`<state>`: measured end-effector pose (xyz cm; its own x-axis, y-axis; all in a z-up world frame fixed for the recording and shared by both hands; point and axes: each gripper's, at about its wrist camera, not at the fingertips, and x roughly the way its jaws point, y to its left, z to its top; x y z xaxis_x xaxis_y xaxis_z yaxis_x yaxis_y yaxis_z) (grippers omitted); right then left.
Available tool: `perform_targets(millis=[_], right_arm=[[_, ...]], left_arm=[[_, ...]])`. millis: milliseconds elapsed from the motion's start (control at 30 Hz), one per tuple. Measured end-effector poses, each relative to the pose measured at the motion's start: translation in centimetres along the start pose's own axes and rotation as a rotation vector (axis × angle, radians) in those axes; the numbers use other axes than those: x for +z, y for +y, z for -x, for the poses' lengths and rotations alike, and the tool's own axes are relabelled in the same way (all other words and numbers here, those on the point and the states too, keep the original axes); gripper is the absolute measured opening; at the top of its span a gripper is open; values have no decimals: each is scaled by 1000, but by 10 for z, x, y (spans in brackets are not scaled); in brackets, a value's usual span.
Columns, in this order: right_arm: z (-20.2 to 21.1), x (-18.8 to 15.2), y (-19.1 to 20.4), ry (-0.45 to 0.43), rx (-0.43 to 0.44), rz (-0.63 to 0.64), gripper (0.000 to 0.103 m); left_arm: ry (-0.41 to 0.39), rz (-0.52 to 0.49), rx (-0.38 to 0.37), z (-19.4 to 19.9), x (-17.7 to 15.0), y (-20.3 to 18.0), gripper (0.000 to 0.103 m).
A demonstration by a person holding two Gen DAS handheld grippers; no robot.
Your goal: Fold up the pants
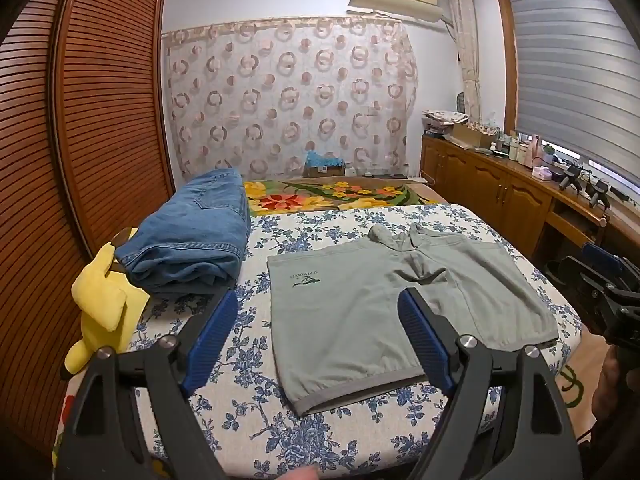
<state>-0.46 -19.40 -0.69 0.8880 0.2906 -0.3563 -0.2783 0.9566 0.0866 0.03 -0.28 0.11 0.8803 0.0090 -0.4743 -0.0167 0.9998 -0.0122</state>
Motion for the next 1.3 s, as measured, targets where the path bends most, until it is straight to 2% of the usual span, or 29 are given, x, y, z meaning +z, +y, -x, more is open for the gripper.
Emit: perform_targets(millis=[1300], right_arm=[[-2, -2, -1, 2, -1, 0, 103]], left_arm=[[-11, -4, 0, 6, 3, 2, 83]])
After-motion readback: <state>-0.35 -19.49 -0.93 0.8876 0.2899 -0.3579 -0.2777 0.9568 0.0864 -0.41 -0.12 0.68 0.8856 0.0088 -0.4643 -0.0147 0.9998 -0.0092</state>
